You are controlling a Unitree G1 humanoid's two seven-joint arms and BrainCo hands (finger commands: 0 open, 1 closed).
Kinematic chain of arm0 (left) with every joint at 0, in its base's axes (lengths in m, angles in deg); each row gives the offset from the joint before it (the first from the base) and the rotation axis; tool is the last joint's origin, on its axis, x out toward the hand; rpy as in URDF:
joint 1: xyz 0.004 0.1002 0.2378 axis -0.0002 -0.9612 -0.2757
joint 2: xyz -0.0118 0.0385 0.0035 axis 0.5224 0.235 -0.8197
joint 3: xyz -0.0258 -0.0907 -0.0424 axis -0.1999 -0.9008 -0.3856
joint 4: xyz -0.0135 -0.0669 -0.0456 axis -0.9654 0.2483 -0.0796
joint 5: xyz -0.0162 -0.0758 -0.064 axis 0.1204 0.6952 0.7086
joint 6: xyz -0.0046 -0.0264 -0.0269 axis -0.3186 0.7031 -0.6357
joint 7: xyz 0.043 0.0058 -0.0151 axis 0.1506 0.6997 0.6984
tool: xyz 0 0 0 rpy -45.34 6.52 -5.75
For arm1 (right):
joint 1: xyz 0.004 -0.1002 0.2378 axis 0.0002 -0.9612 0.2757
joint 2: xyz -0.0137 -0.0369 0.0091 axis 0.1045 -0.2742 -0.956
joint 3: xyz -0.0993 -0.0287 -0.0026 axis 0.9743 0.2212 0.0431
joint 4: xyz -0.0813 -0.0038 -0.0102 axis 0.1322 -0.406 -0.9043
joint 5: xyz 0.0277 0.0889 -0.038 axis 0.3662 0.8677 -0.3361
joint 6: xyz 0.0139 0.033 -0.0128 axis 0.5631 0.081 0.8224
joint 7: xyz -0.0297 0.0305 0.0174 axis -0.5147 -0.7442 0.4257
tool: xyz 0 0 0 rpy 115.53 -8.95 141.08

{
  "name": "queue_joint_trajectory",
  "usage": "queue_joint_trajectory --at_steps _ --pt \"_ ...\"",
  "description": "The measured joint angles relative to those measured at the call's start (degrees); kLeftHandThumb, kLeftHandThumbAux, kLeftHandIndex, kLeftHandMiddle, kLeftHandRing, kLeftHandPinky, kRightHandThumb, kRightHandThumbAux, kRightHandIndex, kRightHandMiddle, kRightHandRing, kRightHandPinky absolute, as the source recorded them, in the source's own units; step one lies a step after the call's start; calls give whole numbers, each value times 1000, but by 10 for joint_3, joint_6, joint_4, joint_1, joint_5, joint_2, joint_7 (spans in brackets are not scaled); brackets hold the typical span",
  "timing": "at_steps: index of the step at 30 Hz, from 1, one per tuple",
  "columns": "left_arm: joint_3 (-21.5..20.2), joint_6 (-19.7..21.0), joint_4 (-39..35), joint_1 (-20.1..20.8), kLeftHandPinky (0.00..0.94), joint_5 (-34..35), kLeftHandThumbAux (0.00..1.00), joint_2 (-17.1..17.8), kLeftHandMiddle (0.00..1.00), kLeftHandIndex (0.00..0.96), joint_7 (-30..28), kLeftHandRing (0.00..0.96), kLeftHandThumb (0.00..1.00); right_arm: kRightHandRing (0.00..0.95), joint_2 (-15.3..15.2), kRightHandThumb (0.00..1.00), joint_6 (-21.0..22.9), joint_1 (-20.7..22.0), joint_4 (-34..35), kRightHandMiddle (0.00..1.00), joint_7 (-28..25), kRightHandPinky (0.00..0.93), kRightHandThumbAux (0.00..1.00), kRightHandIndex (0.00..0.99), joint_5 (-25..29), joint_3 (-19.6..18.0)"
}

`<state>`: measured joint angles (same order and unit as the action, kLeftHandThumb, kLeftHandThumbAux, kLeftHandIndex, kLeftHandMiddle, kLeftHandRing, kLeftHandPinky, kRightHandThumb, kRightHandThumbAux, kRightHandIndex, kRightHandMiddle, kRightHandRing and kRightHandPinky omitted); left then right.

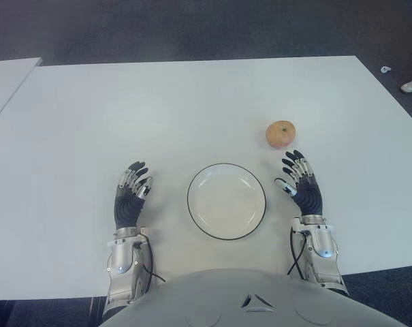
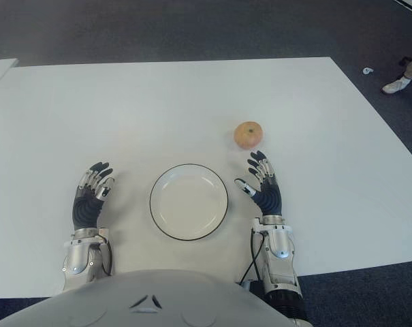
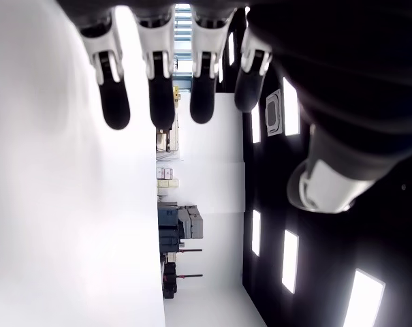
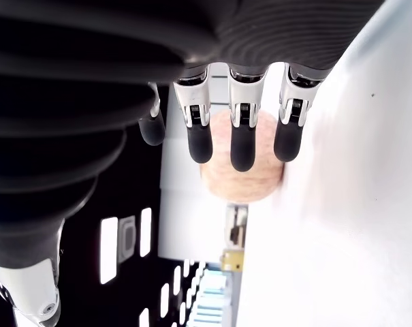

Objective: Put the apples into the plate.

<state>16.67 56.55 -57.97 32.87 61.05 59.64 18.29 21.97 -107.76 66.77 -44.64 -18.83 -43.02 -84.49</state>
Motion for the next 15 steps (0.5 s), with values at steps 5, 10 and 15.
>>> queue_joint_trajectory --at_steps 5,10,15 --pt "0 0 -2 -2 272 2 588 0 204 180 0 234 269 162 0 303 9 -5 9 156 0 196 611 46 -1 1" --pt "0 0 -2 -3 276 2 596 0 204 189 0 235 273 148 -1 298 28 -9 20 155 0 159 611 39 -2 2" --pt "0 0 -2 -3 272 4 600 0 205 197 -1 235 281 145 0 305 45 -14 30 156 0 164 612 41 -2 3"
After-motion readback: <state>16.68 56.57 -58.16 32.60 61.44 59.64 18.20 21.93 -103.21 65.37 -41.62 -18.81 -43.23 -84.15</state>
